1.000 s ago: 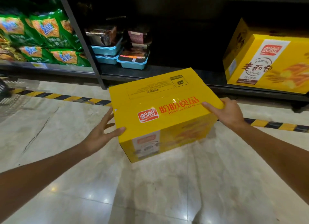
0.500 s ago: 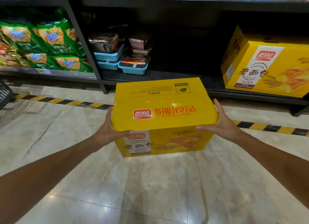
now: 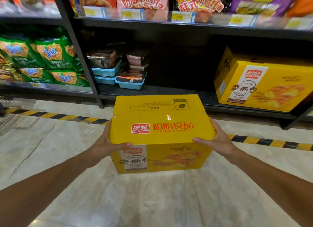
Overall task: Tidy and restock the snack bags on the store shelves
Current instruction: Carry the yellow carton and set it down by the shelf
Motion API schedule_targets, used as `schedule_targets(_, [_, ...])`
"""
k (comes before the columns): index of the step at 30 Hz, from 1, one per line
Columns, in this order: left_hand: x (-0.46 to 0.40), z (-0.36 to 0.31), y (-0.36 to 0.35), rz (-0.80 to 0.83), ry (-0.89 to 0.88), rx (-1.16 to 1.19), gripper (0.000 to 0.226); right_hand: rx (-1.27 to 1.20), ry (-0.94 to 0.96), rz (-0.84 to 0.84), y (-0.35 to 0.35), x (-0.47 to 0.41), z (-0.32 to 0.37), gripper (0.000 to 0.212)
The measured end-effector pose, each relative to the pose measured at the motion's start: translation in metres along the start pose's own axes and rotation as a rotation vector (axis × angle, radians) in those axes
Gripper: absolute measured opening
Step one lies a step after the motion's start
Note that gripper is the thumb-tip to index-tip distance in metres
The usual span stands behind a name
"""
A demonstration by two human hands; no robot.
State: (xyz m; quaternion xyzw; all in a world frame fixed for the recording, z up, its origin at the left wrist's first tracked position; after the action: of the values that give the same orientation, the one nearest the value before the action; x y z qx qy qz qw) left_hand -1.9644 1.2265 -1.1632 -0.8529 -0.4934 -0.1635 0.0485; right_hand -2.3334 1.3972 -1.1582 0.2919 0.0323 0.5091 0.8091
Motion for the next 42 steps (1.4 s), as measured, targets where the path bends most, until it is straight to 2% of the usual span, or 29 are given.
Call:
schedule_targets(6, [-0.010, -0.033, -0.025, 0.068, -0.007, 0.044, 0.119, -0.103, -0.034, -0.079, 0.031, 0.019, -0.009, 0.121])
schedule_targets(9, [-0.019, -0.053, -0.041, 0.072, -0.055, 0.046, 0.121, -0.122, -0.014, -0.177, 0.053, 0.029, -0.003, 0.113])
schedule_targets(16, [-0.044, -0.112, -0.063, 0.036, -0.281, 0.071, 0.105, -0.143, 0.167, -0.365, 0.104, 0.025, 0.041, 0.109])
schedule_targets(21, [-0.071, -0.137, -0.069, 0.038, -0.345, 0.061, 0.122, -0.136, 0.242, -0.418, 0.117, -0.009, 0.064, 0.120])
schedule_targets(25, [-0.092, -0.134, -0.079, -0.010, -0.309, 0.100, 0.120, -0.156, 0.183, -0.405, 0.110, -0.038, 0.059, 0.126])
schedule_targets(28, [-0.109, -0.130, -0.082, -0.042, -0.304, 0.133, 0.114, -0.138, 0.185, -0.442, 0.107, -0.056, 0.052, 0.113])
schedule_targets(34, [-0.141, -0.134, -0.091, -0.158, -0.372, 0.223, 0.107, -0.141, 0.136, -0.596, 0.107, -0.089, 0.045, 0.110])
schedule_targets(38, [-0.156, -0.136, -0.100, -0.208, -0.411, 0.300, 0.104, -0.133, 0.144, -0.622, 0.111, -0.110, 0.050, 0.111])
schedule_targets(40, [-0.165, -0.138, -0.105, -0.257, -0.432, 0.297, 0.099, -0.121, 0.158, -0.642, 0.113, -0.121, 0.054, 0.110])
schedule_targets(42, [-0.178, -0.143, -0.108, -0.353, -0.524, 0.174, 0.085, -0.104, 0.165, -0.641, 0.114, -0.135, 0.059, 0.109])
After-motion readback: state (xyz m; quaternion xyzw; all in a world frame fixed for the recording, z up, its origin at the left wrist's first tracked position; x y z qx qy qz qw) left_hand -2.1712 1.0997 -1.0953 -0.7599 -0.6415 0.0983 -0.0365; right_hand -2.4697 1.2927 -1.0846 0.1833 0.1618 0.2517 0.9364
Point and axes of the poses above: each hand's wrist, its own x-axis away from the middle knuckle, its own y-axis out of the back of the hand, z = x × y, the point moved 3 cm from there along -x, towards the middle knuckle, and after that the axes turned 11 degrees about x, right-handed, at the moved point
